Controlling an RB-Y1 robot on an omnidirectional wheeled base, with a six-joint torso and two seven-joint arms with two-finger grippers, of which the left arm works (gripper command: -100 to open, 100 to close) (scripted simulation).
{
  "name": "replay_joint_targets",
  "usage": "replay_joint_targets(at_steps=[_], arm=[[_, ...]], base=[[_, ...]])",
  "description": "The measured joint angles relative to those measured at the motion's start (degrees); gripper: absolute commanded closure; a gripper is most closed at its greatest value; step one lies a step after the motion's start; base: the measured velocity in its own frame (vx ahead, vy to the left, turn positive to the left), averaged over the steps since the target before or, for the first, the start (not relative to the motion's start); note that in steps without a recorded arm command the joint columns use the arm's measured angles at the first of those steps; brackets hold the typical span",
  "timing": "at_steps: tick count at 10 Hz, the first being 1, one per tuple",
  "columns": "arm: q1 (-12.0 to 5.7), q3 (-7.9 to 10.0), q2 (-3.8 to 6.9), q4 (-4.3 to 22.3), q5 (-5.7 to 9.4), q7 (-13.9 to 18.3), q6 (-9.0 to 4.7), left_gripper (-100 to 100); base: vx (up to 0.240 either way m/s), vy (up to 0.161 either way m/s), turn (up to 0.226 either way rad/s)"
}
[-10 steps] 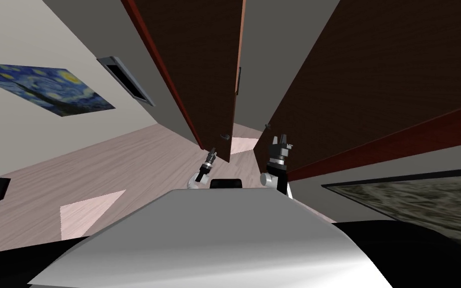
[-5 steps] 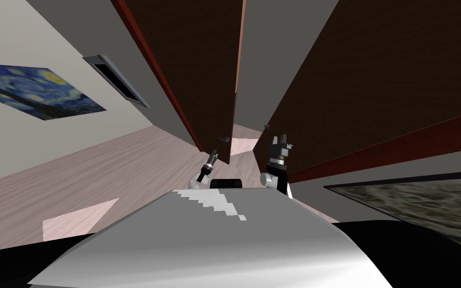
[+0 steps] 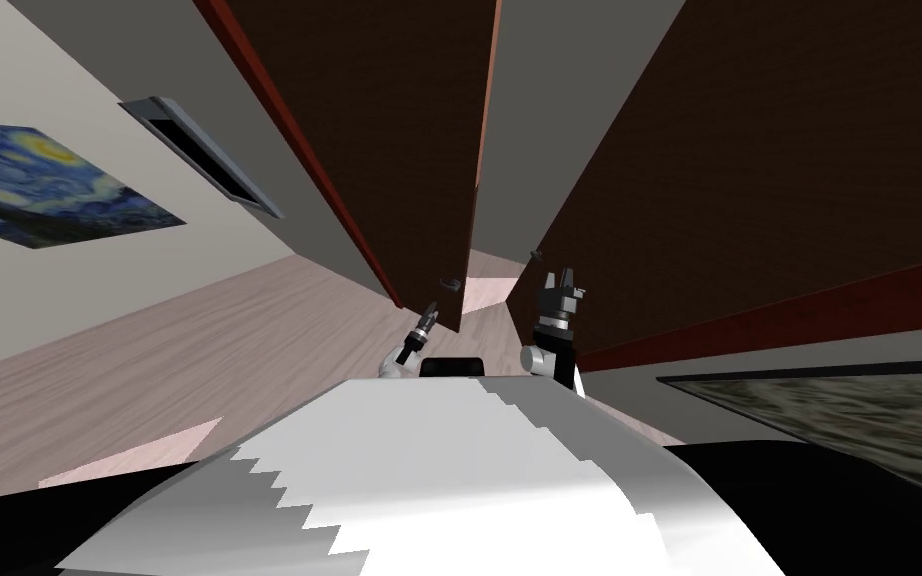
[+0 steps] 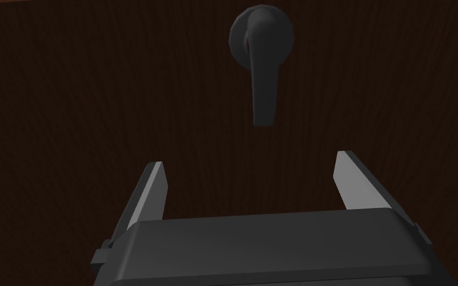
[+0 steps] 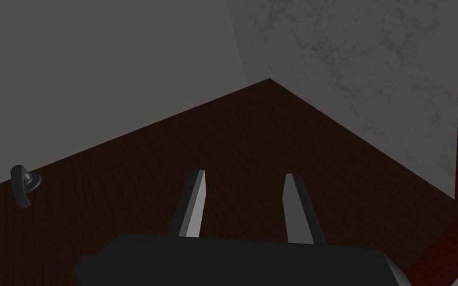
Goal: Push the door open
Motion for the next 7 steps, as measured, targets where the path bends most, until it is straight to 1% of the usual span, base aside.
replay_joint_targets(at_steps=[1,3,4,7], arm=[[-0.18,-0.21,-0.05,0.7,-0.15,0.1,-0.15,-100],[-1.20,-0.49,-0.23,3.1,-0.37,0.4,-0.52,-100],[-1.41,-0.71,-0.26,3.8,-0.51,0.6,-0.56,-100],[-1.48,-0.52,-0.27,4.3,-0.42,0.4,-0.73,-100]], base=[[0.105,0.051,-0.061],[0.105,0.056,-0.058],[0.050,0.023,-0.012],[0.146,-0.047,-0.025]])
